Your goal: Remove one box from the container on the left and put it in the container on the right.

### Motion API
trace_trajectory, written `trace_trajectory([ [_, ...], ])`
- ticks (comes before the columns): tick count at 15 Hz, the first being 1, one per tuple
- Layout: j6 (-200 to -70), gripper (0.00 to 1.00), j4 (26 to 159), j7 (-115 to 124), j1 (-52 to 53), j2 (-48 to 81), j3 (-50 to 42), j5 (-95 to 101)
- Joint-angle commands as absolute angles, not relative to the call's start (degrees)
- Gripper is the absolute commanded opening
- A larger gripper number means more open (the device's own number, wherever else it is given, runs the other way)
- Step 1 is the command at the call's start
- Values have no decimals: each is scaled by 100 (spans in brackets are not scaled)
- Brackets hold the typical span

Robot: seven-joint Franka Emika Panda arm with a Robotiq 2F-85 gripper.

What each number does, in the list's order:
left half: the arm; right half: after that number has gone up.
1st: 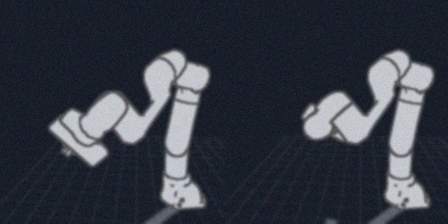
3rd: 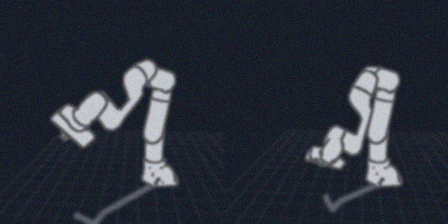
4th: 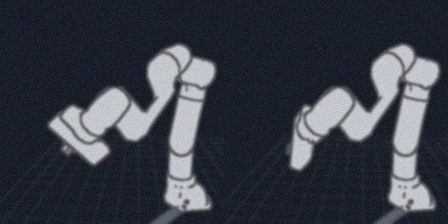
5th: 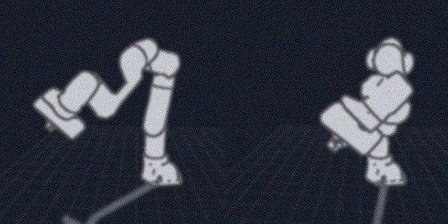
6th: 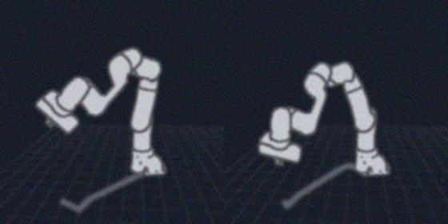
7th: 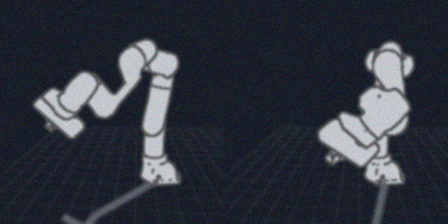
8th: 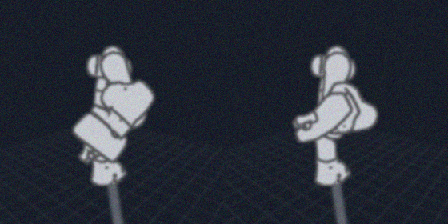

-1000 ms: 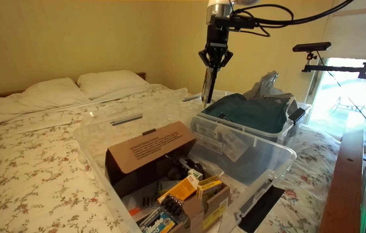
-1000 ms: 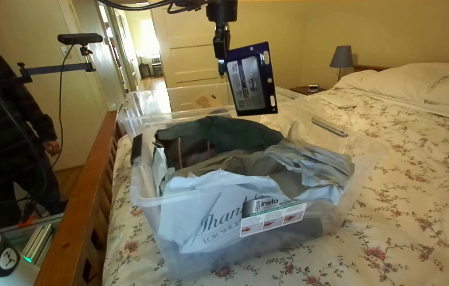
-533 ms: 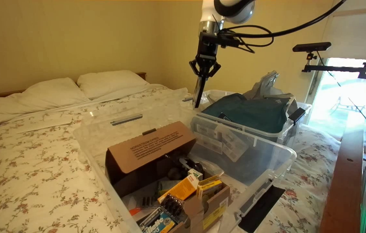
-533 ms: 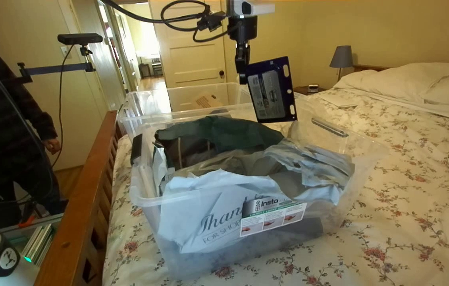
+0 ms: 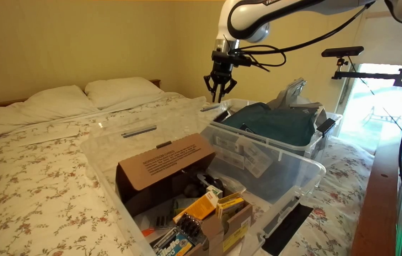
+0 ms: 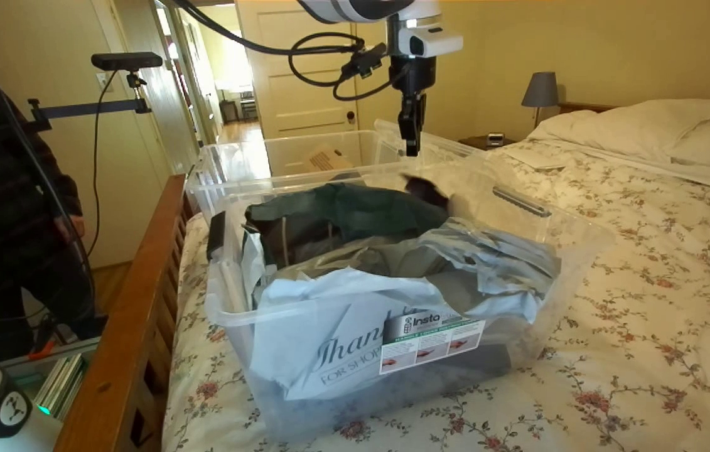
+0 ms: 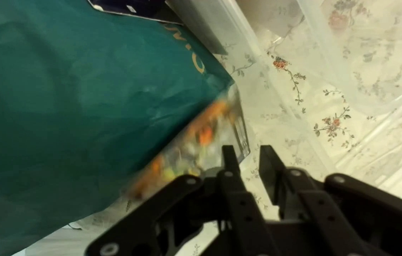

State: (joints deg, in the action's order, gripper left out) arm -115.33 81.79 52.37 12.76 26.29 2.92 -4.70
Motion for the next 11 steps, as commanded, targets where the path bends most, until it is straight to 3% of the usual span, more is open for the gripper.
trace_trajectory([
  [1,-11326,56,8003,5917,1409,2357,220,-434],
  [6,-10843,91,8254,6647,1788,1381,230,765],
  [7,-11014,72,7975,6413,1529,1824,337,317],
  [9,-10813,86,8019,6527,1641,1518,385,609],
  [11,-10776,91,8070,6543,1663,1427,398,666],
])
